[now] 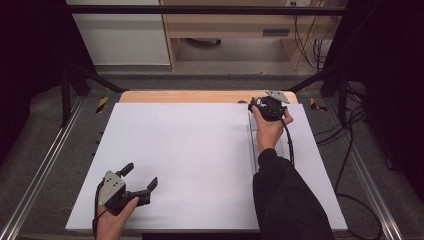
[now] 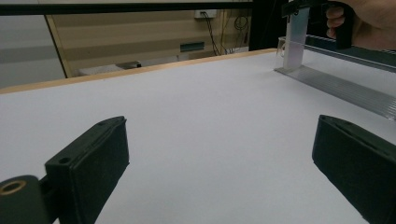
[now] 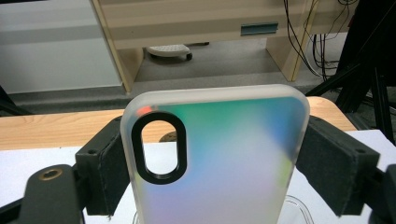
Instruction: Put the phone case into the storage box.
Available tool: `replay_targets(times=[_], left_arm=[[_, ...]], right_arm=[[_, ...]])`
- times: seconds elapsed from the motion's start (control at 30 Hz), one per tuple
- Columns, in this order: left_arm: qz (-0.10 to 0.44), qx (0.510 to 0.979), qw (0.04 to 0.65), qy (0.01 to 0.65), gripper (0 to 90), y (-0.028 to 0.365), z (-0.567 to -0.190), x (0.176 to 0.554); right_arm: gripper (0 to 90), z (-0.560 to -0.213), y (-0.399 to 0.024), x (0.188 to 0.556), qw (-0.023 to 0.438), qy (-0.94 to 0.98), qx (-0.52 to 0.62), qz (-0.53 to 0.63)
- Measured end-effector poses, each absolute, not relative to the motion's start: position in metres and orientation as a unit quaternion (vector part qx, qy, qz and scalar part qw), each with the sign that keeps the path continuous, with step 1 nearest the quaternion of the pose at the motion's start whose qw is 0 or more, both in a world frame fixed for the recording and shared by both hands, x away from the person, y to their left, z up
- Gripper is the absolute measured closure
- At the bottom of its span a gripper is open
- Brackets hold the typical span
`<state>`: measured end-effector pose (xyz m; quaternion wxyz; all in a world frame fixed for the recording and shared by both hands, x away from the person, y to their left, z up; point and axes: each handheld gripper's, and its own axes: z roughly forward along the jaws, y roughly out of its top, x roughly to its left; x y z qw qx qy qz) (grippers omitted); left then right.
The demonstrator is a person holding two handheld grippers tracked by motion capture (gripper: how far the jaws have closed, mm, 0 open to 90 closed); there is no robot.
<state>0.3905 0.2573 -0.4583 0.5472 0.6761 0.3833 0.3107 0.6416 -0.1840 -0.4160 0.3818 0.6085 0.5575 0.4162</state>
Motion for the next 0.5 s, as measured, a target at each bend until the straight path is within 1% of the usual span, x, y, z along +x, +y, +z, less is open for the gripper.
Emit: replay_targets(times=[0.5], left_arm=[[0.309, 0.676, 0.549, 0.383, 3.5, 0.2570, -0.4583, 0.3906]], right_arm=[[17.7, -0.4175, -0.1841, 0.6432, 0.380, 0.558, 0.606, 0.421]])
